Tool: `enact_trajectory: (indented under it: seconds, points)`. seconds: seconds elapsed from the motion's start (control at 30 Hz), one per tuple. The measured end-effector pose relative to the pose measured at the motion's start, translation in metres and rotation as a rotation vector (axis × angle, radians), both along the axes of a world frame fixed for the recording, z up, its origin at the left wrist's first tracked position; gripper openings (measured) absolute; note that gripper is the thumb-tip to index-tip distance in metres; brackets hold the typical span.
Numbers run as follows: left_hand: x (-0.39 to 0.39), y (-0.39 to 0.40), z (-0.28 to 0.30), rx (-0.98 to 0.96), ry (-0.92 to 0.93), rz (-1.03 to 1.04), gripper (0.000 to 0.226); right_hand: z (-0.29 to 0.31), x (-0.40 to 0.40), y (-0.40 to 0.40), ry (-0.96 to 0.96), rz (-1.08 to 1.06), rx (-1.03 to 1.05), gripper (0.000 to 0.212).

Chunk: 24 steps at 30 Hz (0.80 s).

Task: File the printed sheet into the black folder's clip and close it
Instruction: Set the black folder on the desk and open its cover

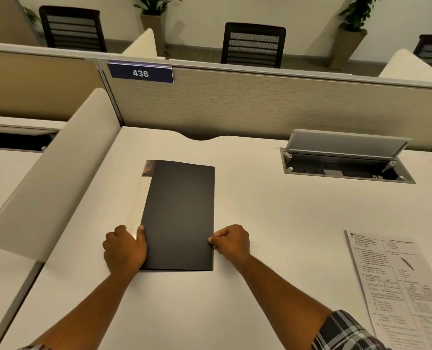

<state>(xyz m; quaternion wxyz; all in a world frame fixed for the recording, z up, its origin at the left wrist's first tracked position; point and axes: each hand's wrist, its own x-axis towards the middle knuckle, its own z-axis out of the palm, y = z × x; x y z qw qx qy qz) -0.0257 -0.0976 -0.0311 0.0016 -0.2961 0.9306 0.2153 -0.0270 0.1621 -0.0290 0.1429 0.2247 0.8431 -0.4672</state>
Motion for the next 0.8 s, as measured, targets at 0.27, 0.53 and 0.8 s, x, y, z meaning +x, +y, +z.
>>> enact_trajectory:
  seconds: [0.27,0.53,0.8]
  points:
    - [-0.028,-0.016,0.003,0.139,-0.189,0.047,0.081,-0.006,-0.007,0.000,-0.026,0.027,0.077,0.020]
    - [-0.019,-0.013,0.002,0.223,-0.137,0.015,0.081,-0.019,0.019,0.003,0.157,-0.084,-0.028,0.015]
    - [0.004,0.021,0.006,0.353,-0.046,0.074,0.078,-0.009,0.032,0.028,0.163,-0.181,-0.149,0.035]
